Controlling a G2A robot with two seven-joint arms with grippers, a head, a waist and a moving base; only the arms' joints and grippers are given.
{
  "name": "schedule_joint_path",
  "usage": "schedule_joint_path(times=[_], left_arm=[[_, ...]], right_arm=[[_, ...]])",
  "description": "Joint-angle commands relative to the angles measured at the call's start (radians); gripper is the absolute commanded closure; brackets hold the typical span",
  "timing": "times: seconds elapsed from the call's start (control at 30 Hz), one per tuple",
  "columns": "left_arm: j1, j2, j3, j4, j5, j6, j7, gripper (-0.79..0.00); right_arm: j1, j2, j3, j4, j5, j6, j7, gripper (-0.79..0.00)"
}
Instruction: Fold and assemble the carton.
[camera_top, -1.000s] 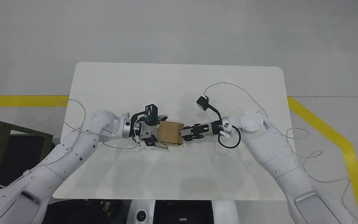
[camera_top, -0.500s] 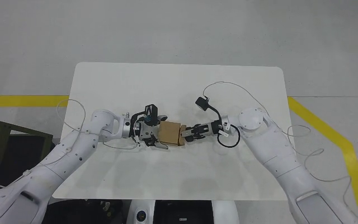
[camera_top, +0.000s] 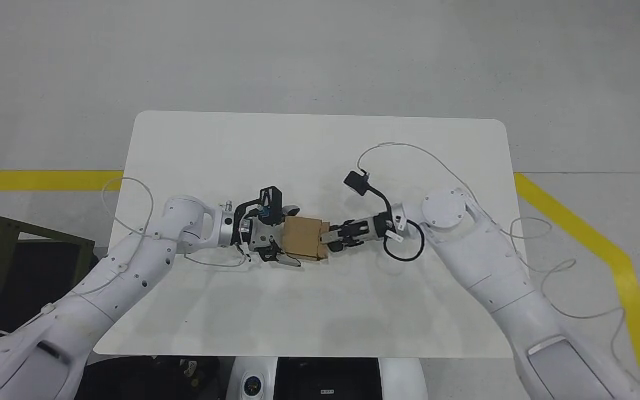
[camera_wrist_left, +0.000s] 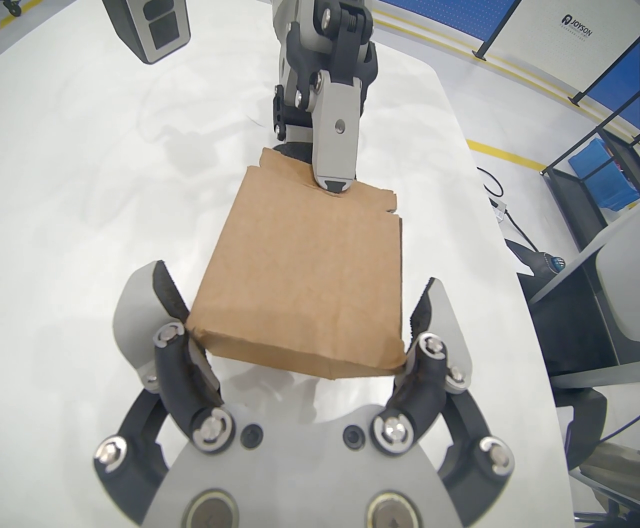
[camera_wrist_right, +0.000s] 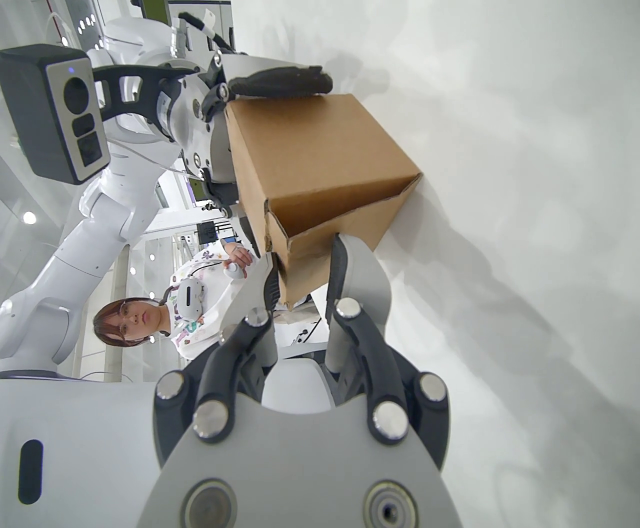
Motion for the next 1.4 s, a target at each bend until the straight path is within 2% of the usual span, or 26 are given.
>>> schedule_joint_path(times=[0.0, 0.73, 0.97, 1.37], left_arm=[[-0.001, 0.0, 0.001, 0.0, -0.001, 0.0, -0.001, -0.785], [-0.011, -0.002, 0.022, 0.002, -0.009, 0.0, -0.004, -0.785], [-0.012, -0.001, 0.025, 0.005, -0.01, 0.0, -0.002, -0.785], [-0.015, 0.0, 0.029, 0.007, -0.016, 0.0, -0.003, -0.785]], right_arm=[[0.004, -0.002, -0.003, 0.006, 0.003, -0.007, -0.003, -0.182], [0.006, -0.025, -0.019, 0.047, 0.097, -0.105, -0.03, -0.348], [-0.016, -0.015, 0.011, 0.032, 0.113, -0.118, -0.028, -0.351], [-0.059, 0.006, 0.052, -0.05, 0.099, -0.076, -0.008, -0.348]])
